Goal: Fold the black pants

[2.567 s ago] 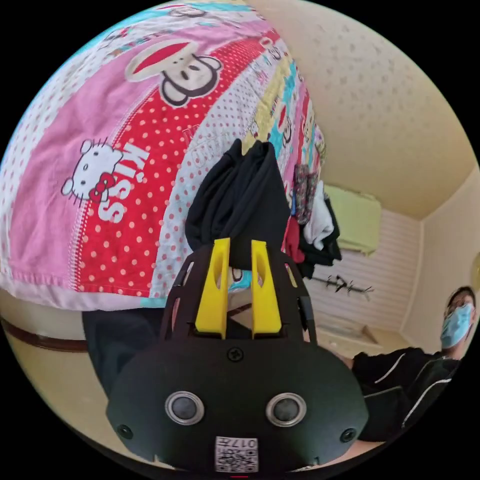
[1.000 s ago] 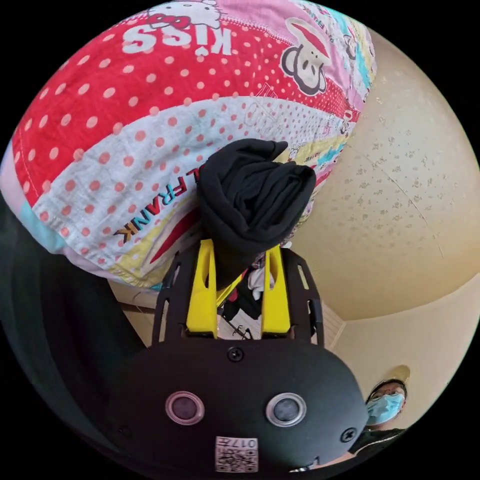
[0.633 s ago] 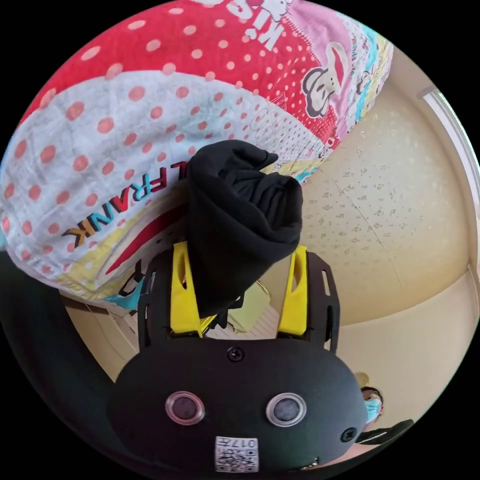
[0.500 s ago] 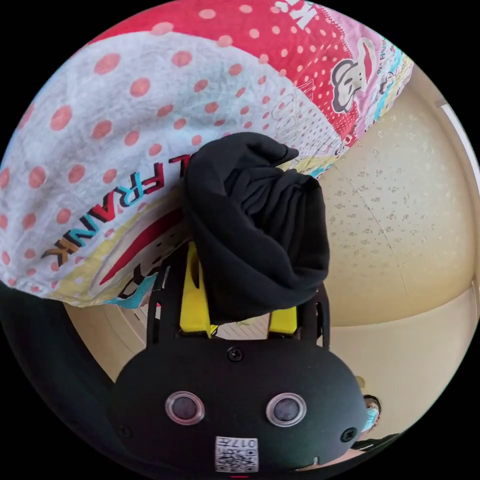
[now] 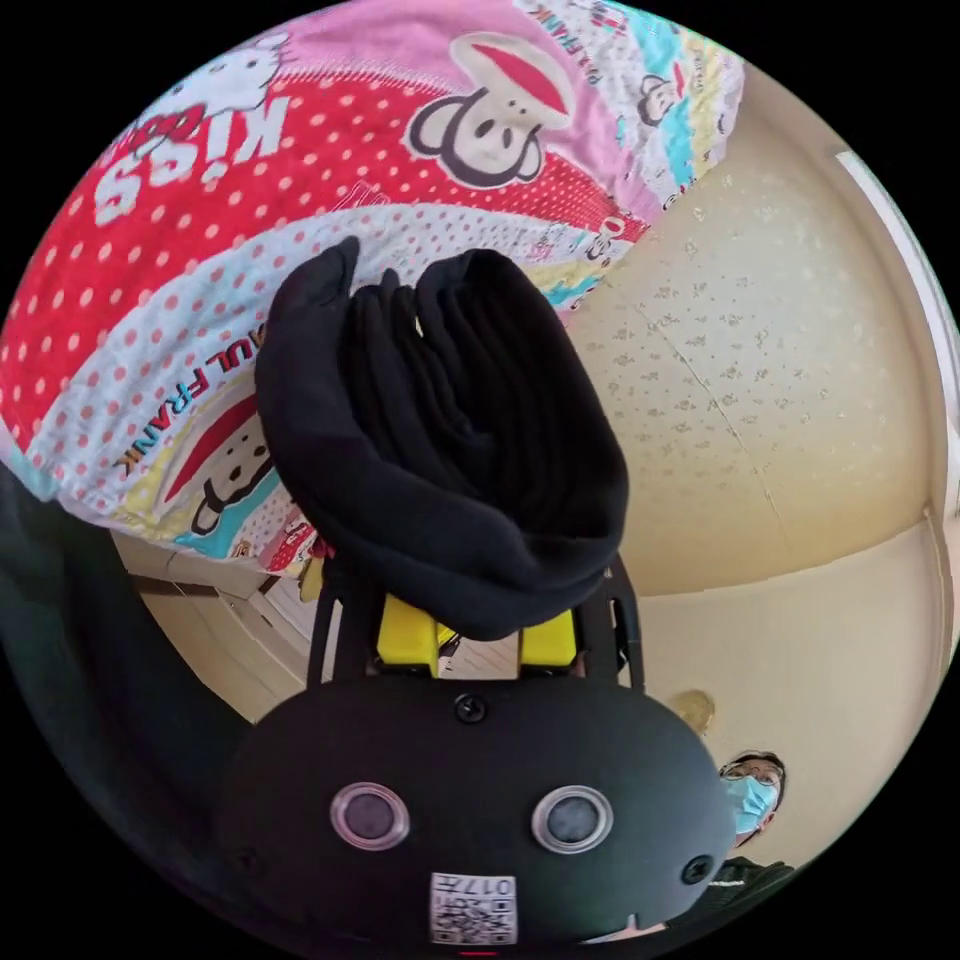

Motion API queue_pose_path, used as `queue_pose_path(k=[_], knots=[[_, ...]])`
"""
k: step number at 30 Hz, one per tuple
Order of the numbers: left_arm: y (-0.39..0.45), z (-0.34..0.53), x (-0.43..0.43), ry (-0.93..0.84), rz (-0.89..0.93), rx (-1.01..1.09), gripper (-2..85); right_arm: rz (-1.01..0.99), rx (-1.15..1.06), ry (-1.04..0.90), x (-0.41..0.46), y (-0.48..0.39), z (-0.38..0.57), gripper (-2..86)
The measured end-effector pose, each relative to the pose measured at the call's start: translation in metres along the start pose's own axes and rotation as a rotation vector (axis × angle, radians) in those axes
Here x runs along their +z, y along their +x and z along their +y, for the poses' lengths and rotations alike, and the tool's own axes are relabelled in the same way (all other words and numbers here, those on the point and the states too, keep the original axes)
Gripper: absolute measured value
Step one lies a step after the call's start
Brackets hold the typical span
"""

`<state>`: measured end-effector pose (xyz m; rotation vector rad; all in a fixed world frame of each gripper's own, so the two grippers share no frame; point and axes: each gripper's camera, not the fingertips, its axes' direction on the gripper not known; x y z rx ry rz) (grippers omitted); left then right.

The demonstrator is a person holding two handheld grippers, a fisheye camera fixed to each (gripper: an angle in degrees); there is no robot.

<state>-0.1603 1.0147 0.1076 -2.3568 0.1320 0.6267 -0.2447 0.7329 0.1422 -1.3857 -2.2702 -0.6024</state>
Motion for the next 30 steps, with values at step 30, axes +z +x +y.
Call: queue_pose_path(k=[30], knots=[[-0.177, -0.003, -0.335, 0.439, 0.424, 0.042, -0.5, 0.126, 0.178, -0.485, 0.216, 0.142, 0.133, 6.0]])
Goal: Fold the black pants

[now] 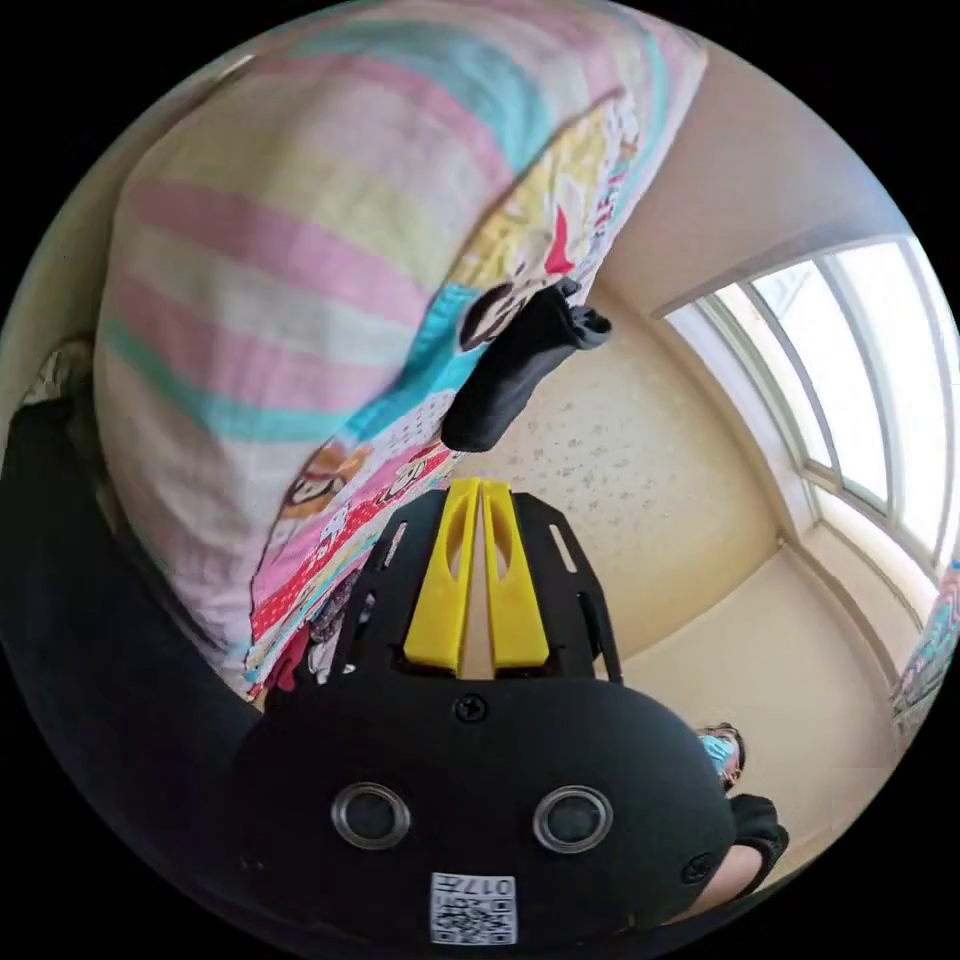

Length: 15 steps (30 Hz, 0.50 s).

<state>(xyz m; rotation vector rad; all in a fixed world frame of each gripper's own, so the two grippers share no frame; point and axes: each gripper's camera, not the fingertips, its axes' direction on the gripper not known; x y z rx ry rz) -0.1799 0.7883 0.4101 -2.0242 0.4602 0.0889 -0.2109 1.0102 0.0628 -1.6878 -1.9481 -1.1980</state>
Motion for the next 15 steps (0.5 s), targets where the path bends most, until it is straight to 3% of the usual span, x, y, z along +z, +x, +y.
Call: queue_pose_path(k=[4, 5, 6, 8, 10, 12, 13, 15], knots=[[-0.018, 0.052, -0.049, 0.146, 0.25, 0.033, -0.9, 0.046, -0.136, 0.262, -0.073, -0.079, 0.082, 6.1], [-0.01, 0.055, -0.049, 0.143, 0.408, 0.139, -1.0, 0.012, -0.18, 0.29, -0.079, -0.093, 0.092, 6.1], [0.004, 0.052, -0.041, 0.115, 0.564, 0.259, -1.0, -0.055, -0.294, 0.343, -0.087, -0.125, 0.112, 6.0], [0.031, 0.045, -0.017, 0.088, 0.708, 0.399, -1.0, -0.097, -0.501, 0.413, -0.089, -0.184, 0.148, 5.2], [0.068, 0.037, 0.03, -0.008, 0.718, 0.501, -1.0, -0.002, -0.821, 0.522, -0.078, -0.275, 0.216, 3.5], [0.141, 0.047, 0.136, -0.396, 0.593, 0.71, -0.9, 0.143, -1.008, 0.629, -0.06, -0.334, 0.275, 2.4], [0.159, 0.058, 0.166, -0.509, 0.563, 0.765, -0.9, 0.268, -1.117, 0.711, -0.044, -0.368, 0.318, 1.9], [0.223, 0.139, 0.281, -0.957, 0.431, 1.028, -0.8, 0.49, -1.259, 0.806, -0.014, -0.414, 0.38, 1.3]])
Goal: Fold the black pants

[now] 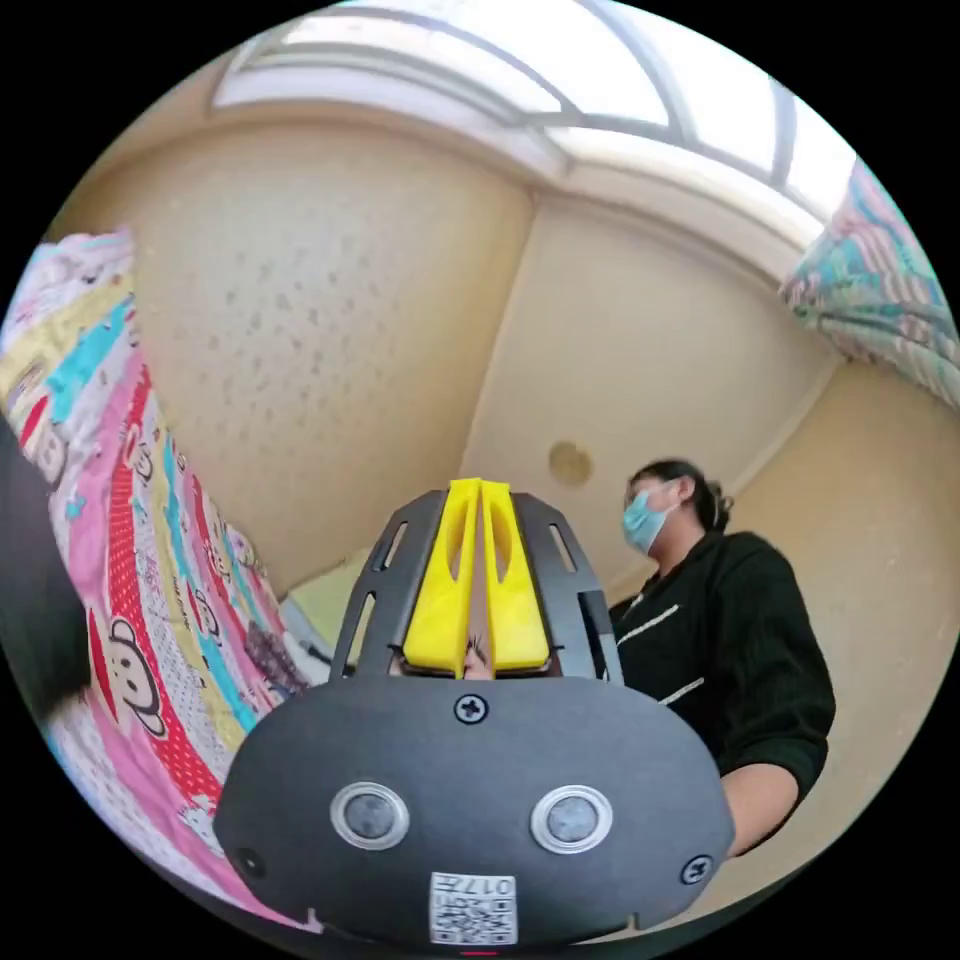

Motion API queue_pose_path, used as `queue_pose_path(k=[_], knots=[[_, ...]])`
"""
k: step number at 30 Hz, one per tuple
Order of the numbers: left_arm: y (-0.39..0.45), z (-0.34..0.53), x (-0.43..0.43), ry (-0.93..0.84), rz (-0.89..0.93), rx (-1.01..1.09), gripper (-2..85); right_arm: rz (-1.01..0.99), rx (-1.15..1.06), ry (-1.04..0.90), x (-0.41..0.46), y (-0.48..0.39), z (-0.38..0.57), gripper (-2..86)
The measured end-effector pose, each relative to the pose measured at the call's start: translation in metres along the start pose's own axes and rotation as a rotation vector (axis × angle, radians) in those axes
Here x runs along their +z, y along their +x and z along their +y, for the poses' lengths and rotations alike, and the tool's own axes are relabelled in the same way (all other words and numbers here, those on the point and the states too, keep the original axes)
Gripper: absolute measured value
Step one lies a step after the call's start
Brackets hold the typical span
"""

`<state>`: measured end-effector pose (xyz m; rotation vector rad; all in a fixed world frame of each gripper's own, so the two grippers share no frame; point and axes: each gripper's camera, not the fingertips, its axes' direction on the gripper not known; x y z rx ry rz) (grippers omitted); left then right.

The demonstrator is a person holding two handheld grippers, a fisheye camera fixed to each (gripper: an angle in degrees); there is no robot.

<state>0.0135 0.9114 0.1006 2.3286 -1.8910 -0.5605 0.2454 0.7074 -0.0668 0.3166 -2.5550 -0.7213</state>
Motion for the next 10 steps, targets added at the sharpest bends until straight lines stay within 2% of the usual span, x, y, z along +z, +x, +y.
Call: queue_pose_path(k=[1, 3, 6, 8, 9, 10], knots=[[0.004, -0.016, 0.035, -0.123, -0.007, 0.048, -0.6, 0.135, -0.118, -0.02, -0.012, -0.047, -0.015, 1.0], [0.031, -0.044, 0.168, -0.515, -0.084, 0.252, 0.1, 0.344, -0.302, -0.042, -0.029, -0.113, -0.028, 0.9], [0.065, -0.019, 0.3, -0.781, -0.267, 0.5, 4.6, 0.616, -0.609, 0.035, -0.062, -0.208, -0.023, 1.0], [0.081, 0.02, 0.355, -0.786, -0.389, 0.689, 7.5, 0.689, -0.666, 0.141, -0.089, -0.244, -0.018, 1.3], [0.084, 0.051, 0.381, -0.713, -0.455, 0.774, 9.0, 0.702, -0.672, 0.207, -0.11, -0.261, -0.016, 1.7], [0.081, 0.066, 0.391, -0.645, -0.482, 0.775, 10.5, 0.715, -0.675, 0.258, -0.13, -0.274, -0.016, 2.3]])
